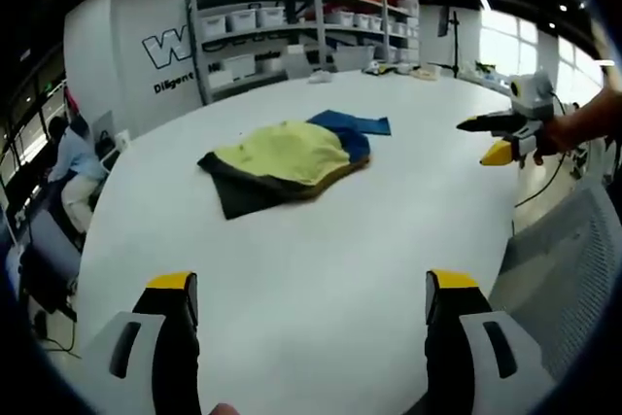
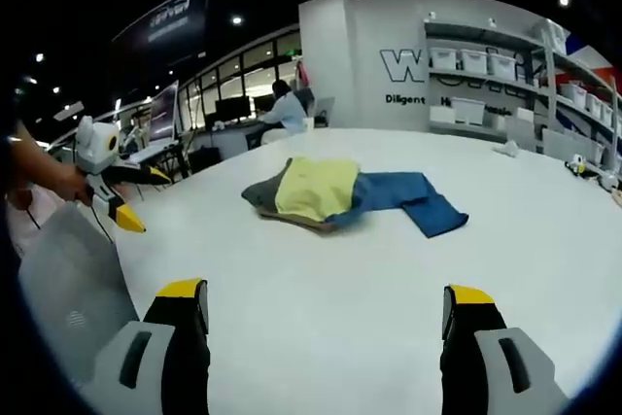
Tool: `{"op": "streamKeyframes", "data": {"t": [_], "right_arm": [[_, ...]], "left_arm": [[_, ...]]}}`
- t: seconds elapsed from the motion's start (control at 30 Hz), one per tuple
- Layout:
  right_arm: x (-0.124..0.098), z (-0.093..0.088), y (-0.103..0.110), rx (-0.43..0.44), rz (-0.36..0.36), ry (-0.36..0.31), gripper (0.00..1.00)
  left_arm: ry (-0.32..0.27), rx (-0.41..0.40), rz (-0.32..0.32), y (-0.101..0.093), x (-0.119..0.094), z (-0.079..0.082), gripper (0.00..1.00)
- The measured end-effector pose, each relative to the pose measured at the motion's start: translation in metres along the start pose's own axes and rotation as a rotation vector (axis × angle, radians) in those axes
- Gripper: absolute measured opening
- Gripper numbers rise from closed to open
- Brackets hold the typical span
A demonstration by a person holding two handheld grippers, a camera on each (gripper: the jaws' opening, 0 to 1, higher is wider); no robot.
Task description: Fold the garment on the visible template until the final outline fits inside the template.
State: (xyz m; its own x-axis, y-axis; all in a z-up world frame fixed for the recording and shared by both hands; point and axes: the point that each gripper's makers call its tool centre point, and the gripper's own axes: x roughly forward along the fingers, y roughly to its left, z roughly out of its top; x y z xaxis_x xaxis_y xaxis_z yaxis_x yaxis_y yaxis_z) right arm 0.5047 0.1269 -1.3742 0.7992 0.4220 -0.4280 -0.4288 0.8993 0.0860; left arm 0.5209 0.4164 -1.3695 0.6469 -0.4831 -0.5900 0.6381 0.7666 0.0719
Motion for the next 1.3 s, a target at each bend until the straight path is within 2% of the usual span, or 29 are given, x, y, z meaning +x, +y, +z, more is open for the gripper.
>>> {"op": "streamKeyframes", "data": {"t": [0.17, 0.83, 1.17, 1.3], "right_arm": [[0.001, 0.007, -0.001, 0.002, -0.007, -0.013, 0.99], [0.006, 0.014, 0.002, -0.031, -0.009, -0.006, 0.99], [0.007, 0.010, 0.013, -0.037, -0.005, 0.029, 0.99], [0.008, 0.018, 0.013, -0.033, -0.014, 0.029, 0.99]], "left_arm": [[0.005, 0.004, 0.000, 0.002, 0.000, -0.002, 0.93], [-0.014, 0.013, -0.010, 0.011, 0.006, 0.004, 0.93], [-0.007, 0.021, -0.062, 0.001, 0.013, 0.007, 0.92], [-0.013, 0.023, -0.086, -0.001, 0.014, 0.011, 0.92]]}}
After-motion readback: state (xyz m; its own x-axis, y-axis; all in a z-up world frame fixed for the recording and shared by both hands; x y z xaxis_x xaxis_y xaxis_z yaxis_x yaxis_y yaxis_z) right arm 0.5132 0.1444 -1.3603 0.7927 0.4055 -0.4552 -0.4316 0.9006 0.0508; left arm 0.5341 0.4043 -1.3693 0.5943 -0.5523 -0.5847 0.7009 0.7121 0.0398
